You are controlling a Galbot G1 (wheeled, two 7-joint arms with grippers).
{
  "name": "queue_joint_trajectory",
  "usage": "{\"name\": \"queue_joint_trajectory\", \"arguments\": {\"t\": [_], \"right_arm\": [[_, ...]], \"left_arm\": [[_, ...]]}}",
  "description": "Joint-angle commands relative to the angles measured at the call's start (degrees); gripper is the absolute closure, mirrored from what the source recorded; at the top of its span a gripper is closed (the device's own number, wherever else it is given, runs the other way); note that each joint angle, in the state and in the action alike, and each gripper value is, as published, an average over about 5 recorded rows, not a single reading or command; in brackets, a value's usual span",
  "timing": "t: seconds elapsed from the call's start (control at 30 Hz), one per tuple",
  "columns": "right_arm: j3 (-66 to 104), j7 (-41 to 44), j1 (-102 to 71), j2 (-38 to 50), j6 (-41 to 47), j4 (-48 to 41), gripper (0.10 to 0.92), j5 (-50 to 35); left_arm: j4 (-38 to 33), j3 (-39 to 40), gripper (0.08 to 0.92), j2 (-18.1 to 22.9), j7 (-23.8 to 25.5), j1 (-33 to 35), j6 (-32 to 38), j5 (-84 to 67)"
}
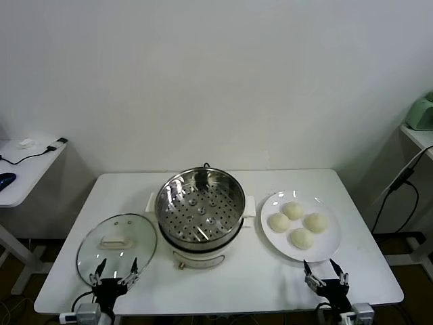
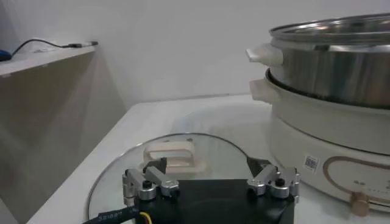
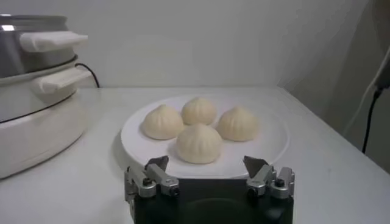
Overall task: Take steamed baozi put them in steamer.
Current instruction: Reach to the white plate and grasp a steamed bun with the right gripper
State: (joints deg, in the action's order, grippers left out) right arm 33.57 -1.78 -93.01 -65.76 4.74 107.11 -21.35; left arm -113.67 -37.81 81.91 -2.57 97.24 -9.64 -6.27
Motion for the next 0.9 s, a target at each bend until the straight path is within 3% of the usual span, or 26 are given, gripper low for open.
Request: {"name": "queue_joint_trajectory", "arguments": {"t": [0.03,0.27,0.53,0.7,0.9], "right_arm": [[1.2,0.7,12.0,5.5,8.1,1.4,0.203,2.3],[-10.8,5.8,37.7,18.9,14.7,-9.3,0.203,3.3],[-47.3,32.5,73.8,36.5,11.9,-27.9,0.203,5.5],[-76.9,51.0,100.9,37.9,2.8,-38.8,0.203,7.2],[-107.7,69.8,125.1,32.3,-6.7,-47.1,0.203,5.8]], "left_arm": [[0.2,0.4,0.177,-0.4,0.0,0.0,0.0,0.2],[0.4,0.7,0.177,-1.2,0.0,-0.4,0.2,0.2],[1.0,0.8,0.177,-1.6,-0.1,-0.6,1.6,-0.4],[1.6,1.1,0.177,-1.7,-0.2,-0.7,2.2,-0.5],[1.5,1.0,0.177,-1.6,-0.2,-0.7,2.4,-0.5]]}}
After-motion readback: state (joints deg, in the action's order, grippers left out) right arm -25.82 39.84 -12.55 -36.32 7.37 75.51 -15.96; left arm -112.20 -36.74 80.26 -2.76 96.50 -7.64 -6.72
